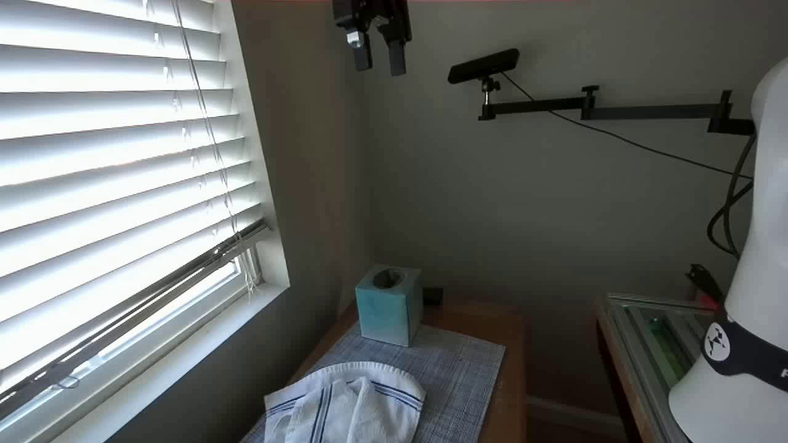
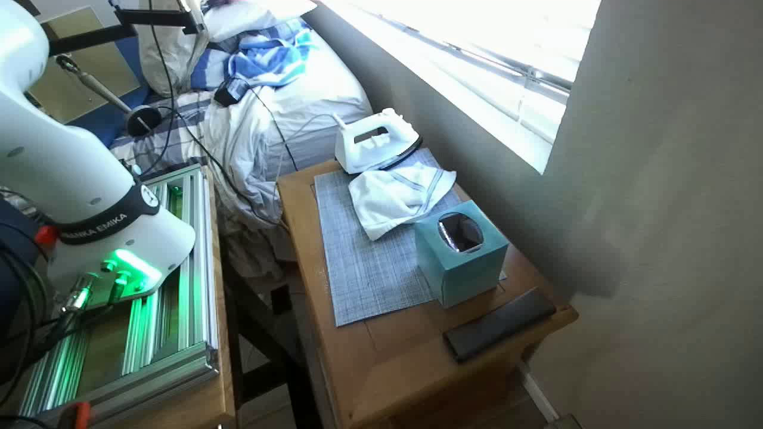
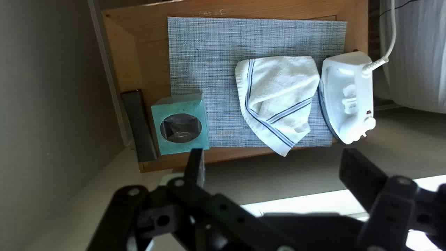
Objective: Place the white towel over the iron.
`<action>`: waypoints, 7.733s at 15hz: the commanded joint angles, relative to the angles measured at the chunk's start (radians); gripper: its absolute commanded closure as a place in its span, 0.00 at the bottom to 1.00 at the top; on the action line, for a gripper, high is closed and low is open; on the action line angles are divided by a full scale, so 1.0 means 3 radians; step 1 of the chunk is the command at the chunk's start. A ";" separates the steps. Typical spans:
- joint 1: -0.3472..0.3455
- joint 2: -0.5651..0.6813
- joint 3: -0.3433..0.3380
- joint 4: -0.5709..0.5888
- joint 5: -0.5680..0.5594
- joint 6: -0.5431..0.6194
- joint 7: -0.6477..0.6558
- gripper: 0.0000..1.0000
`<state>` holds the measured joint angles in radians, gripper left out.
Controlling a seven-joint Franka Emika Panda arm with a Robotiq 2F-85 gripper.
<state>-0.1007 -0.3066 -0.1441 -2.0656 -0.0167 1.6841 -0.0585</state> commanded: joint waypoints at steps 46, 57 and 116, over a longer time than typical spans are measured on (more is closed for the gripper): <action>0.0138 0.2905 0.0632 0.0369 0.0574 0.0951 -0.0747 0.00; -0.0015 0.3210 0.0806 0.0407 0.0529 0.2121 -0.1131 0.00; -0.1802 0.3037 0.2245 -0.0372 0.1056 0.3601 -0.1999 0.99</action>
<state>-0.5100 0.7148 0.4307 -2.0510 0.2358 2.7812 -0.5340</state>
